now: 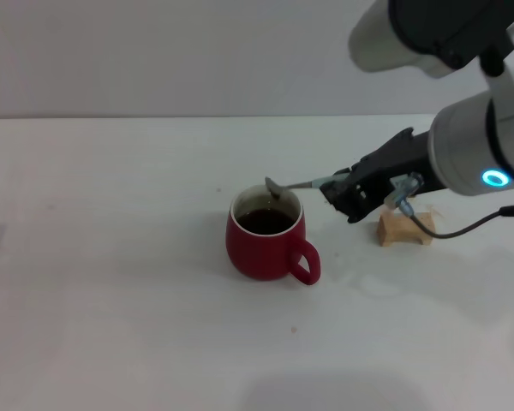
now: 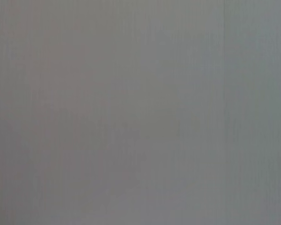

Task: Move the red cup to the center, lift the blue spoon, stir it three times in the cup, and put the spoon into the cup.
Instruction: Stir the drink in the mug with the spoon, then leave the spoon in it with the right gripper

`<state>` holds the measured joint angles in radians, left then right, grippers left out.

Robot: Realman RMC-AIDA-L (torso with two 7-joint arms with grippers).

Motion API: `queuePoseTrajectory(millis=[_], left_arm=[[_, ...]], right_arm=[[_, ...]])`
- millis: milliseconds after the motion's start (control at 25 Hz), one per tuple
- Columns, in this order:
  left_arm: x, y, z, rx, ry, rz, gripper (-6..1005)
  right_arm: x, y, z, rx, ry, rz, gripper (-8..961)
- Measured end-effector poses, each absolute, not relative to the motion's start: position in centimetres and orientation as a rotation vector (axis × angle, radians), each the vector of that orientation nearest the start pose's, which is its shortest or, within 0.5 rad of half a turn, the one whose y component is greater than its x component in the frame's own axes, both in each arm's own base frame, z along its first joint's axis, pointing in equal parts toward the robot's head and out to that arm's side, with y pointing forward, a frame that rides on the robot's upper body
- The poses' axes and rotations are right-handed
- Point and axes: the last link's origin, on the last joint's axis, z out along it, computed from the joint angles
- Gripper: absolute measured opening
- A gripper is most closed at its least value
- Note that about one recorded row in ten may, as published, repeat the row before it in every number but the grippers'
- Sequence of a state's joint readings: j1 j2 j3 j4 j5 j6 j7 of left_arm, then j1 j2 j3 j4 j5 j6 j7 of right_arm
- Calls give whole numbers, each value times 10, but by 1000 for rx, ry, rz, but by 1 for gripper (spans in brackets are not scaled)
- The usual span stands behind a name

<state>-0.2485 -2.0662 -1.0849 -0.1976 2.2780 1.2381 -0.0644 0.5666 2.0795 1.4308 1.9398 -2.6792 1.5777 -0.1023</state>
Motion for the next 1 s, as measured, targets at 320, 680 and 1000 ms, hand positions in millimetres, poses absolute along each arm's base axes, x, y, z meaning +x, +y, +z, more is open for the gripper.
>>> queuePoseTrajectory(millis=[320,680,1000], left_arm=[[-390,274,32,-1269,-594,-572,845],[-390,274,33,-1269,-591,-571,844],[-390,274,33,-1267,-591,-570,844]], right_arm=[[61,316,-8,-2500,682,-247,131],[65,321,-20,-2534,720,-261,130],[66,326,-27,-2537,720,-276,131]])
